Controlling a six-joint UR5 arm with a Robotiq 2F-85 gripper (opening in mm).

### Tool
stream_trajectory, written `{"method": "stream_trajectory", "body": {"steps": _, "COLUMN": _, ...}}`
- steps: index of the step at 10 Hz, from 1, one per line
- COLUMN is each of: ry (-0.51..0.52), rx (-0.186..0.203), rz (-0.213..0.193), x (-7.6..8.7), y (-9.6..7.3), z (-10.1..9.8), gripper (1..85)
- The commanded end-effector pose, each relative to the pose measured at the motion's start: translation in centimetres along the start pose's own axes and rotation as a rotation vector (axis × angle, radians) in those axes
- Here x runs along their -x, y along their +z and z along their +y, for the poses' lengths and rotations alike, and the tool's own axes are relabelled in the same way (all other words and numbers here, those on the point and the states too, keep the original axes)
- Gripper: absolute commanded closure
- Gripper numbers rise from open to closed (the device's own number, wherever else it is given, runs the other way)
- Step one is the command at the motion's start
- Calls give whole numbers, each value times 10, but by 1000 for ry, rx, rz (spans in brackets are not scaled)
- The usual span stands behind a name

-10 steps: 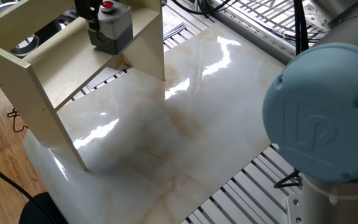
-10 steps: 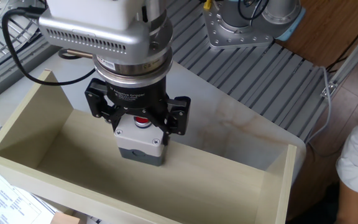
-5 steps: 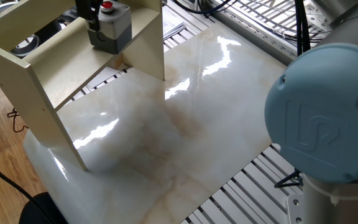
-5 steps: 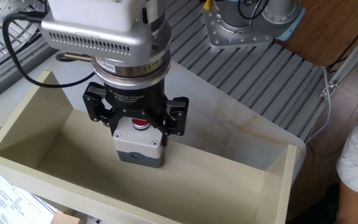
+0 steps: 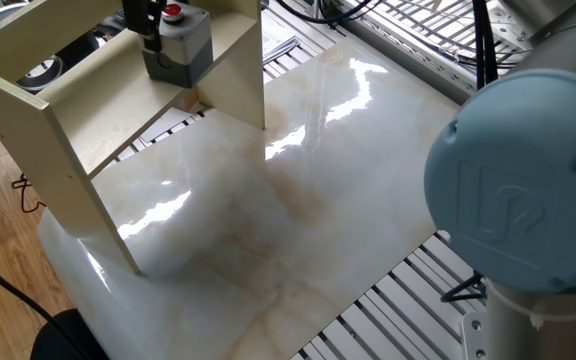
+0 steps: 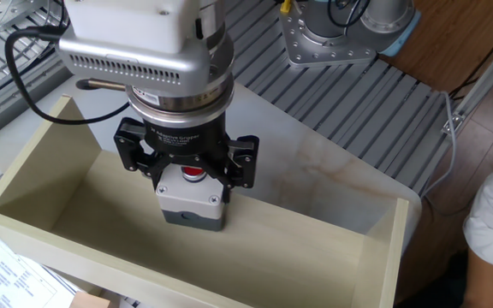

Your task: Put the object on the shelf

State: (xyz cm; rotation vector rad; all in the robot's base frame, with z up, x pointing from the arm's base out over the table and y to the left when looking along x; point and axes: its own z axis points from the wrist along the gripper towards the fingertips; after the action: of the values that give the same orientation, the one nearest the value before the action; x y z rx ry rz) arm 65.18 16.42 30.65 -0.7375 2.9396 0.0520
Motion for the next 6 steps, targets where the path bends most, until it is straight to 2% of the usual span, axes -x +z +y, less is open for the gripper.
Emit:
{"method": "stream_trajectory", "body": {"steps": 1, "ry": -42, "rx": 20, "rz": -3, "x": 0, "y": -3, "z": 2, "gripper": 103}}
{"method": "stream_trajectory", "body": {"steps": 3, "ry": -70, "rx": 18, "rz": -1, "x": -3, "y": -7, "z": -1, "gripper": 87}}
{"method": "stream_trajectory", "body": {"steps": 5, "ry": -98, "rx": 9, "rz": -10, "x": -1, "y": -9, "z": -3, "gripper": 10}}
{"method": "stream_trajectory", "body": {"steps": 6, "ry": -102, "rx": 0, "rz": 3, "x": -7, "y": -17, "z": -5, "gripper": 7}}
